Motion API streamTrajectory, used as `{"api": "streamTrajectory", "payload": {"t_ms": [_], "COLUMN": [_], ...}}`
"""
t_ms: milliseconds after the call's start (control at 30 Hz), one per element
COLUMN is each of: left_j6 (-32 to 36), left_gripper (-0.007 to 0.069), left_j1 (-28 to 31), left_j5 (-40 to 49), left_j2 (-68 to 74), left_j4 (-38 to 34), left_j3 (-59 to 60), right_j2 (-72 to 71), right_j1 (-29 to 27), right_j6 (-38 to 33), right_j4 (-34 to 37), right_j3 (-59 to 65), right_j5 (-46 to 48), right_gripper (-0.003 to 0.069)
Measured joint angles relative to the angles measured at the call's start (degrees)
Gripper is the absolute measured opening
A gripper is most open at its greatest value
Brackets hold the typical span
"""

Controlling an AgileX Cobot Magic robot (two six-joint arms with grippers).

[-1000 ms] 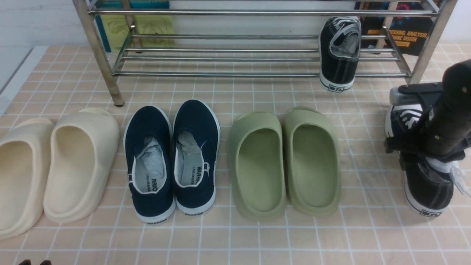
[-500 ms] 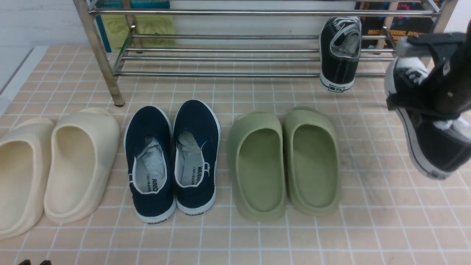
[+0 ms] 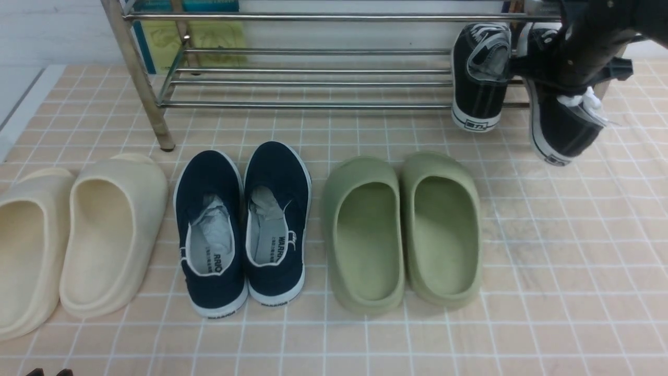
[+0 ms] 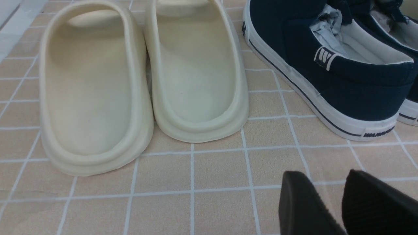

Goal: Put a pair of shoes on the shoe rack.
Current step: Use the right arm to put a shoe into the shoe rack

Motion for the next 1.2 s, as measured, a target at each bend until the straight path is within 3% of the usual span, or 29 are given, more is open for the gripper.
{"api": "streamTrajectory", "payload": {"t_ms": [167,300,700,900,1067,1200], "left_j6": [0.0,0.0,0.0,0.0,0.0,0.0], "left_gripper": [0.024,0.024,0.024,0.024,0.024,0.024], "left_j1": [0.0,0.0,0.0,0.0,0.0,0.0], "left_j5": [0.0,0.0,0.0,0.0,0.0,0.0], "left_j2": [0.0,0.0,0.0,0.0,0.0,0.0], "left_j4": [0.0,0.0,0.0,0.0,0.0,0.0], "left_j3": [0.0,0.0,0.0,0.0,0.0,0.0], "right_j2": [9.48,12.23,12.61,11.42,11.02,10.77], "right_j1": [0.06,-0.27,-1.13,-1.13,-1.13,-1.68], "right_j6": [-0.27,-4.28,-12.89,-22.21,-24.07,-24.25], "right_j4": [1.51,5.89,8.36,9.02,9.24,10.03], "right_j3": [-15.19,-19.73,-20.61,-20.61,-20.61,-18.72], "right_j5": [4.18,5.17,5.97,8.45,8.35,4.65], "right_gripper": [0.0022,0.0024,0.0024,0.0024,0.0031,0.008]}}
